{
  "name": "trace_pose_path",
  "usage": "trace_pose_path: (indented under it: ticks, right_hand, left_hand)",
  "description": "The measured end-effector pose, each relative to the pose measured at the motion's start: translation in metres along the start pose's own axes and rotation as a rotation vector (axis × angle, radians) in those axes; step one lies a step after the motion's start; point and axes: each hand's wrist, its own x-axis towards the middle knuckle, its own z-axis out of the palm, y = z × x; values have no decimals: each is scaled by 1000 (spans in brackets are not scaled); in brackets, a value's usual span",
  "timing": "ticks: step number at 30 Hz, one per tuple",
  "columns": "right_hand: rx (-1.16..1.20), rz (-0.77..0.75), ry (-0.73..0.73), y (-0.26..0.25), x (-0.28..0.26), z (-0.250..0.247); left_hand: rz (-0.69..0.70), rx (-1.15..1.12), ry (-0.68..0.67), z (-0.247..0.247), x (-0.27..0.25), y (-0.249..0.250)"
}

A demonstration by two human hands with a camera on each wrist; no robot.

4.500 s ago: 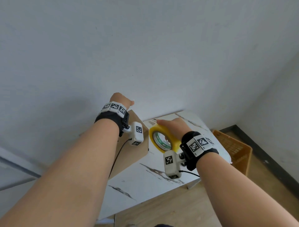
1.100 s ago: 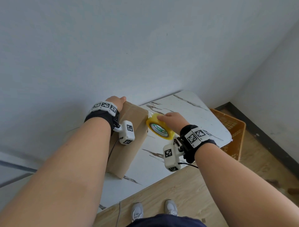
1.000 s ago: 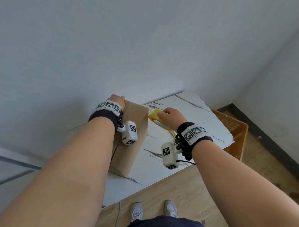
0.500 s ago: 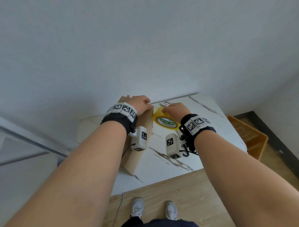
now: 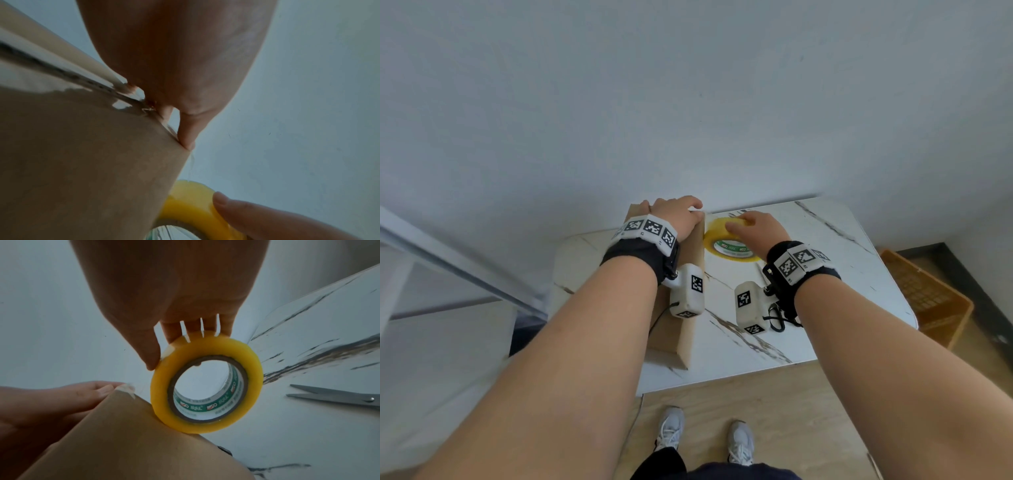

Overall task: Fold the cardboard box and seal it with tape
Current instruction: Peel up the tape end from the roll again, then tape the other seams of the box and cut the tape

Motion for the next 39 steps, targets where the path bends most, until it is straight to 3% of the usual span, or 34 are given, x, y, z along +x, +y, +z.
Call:
trace_pose_path:
  ticks: [6,11,15,26,30,39]
  right_hand:
    - [164,-45,52,19,0,-1]
    - [221,36,176,47,2,3]
    - [140,120,180,72,-1,14]
    - [-321,349,-89,125,-7,37]
    - [-416,385,-94,141,-14,46]
    - [-388,452,-30,154,-13,67]
  left_hand:
    - [-47,-31,77,1,-7,4]
    - [-60,-154,105,3,-8,1]
    - [-39,-188,134,5,-9,-10]
    - [-45,-282,189,9,-9,-9]
    - [-57,-321,202,11,-7,-9]
    - [-54,-346,200,9,-9,-10]
